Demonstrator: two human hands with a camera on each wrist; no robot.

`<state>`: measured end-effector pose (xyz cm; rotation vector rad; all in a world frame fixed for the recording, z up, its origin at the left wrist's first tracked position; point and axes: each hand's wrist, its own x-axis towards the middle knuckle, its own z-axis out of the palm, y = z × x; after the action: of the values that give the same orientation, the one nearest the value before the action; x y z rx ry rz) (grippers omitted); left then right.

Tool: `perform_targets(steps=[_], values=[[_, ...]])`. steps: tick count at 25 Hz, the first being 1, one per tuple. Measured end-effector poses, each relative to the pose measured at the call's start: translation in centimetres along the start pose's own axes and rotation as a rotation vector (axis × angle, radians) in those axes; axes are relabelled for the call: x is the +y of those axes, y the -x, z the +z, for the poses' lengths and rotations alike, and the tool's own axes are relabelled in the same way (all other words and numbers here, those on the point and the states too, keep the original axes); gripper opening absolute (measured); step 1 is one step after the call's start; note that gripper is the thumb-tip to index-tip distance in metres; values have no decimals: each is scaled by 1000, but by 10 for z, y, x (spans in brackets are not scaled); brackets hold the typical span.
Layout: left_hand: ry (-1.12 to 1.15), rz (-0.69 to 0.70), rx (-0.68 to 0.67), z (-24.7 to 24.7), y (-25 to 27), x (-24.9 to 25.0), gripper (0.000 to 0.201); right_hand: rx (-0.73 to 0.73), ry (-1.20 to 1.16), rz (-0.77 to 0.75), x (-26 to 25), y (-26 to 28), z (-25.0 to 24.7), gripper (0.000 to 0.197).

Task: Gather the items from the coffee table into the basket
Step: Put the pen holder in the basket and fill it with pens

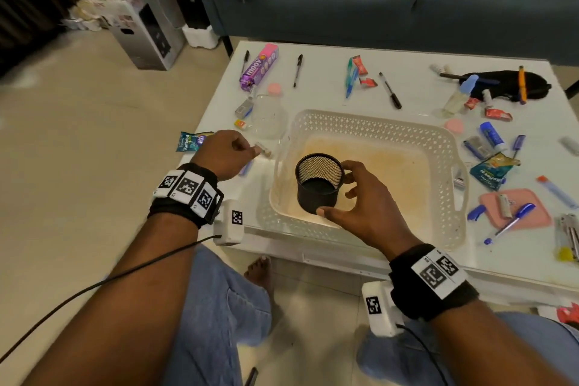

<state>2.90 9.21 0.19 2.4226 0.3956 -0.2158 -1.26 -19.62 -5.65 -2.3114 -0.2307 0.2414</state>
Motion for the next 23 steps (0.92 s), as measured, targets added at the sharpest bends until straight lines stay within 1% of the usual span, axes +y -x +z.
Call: perform_targets(steps=[3, 6, 8, 10, 11, 12, 13, 14, 15, 16, 18, 20, 21, 23], values=[[-153, -103, -15, -25, 2, -21, 24, 11, -7, 8, 4, -3, -3, 100], [-216, -254, -97, -30, -4, -35, 24, 8, 4, 24, 7, -2, -5, 99], [-267, -362, -143, -26, -15, -51, 36, -5, 29, 18, 6, 0, -5, 98], [-396, -425, -179, -19, -41, -80, 63, -17, 48, 0, 3, 1, -4, 96], [-450, -458, -178, -15, -58, -99, 70, -22, 52, -6, 3, 1, -3, 95], [-469, -491, -186, -12, -67, -111, 64, -31, 56, -10, 2, 2, -3, 94], [-488, -507, -188, -12, -70, -112, 51, -40, 62, -10, 2, 2, -2, 93], [-510, -519, -201, -12, -65, -106, 44, -52, 70, -7, 3, 2, -1, 91], [-515, -523, -222, -14, -53, -94, 42, -63, 76, -2, 3, 2, 0, 90], [-536, -514, -243, -14, -45, -85, 41, -68, 79, 3, 4, 2, 0, 88], [-549, -496, -230, -11, -49, -86, 43, -63, 87, 5, 5, 0, -1, 86], [-587, -457, -243, -10, -53, -88, 53, -54, 88, 1, 4, -2, -2, 83], [-582, -444, -236, -11, -53, -87, 58, -50, 87, 0, 2, -3, -2, 82], [-492, -410, -222, -14, -40, -67, 55, -45, 92, 3, 1, -4, -2, 81]])
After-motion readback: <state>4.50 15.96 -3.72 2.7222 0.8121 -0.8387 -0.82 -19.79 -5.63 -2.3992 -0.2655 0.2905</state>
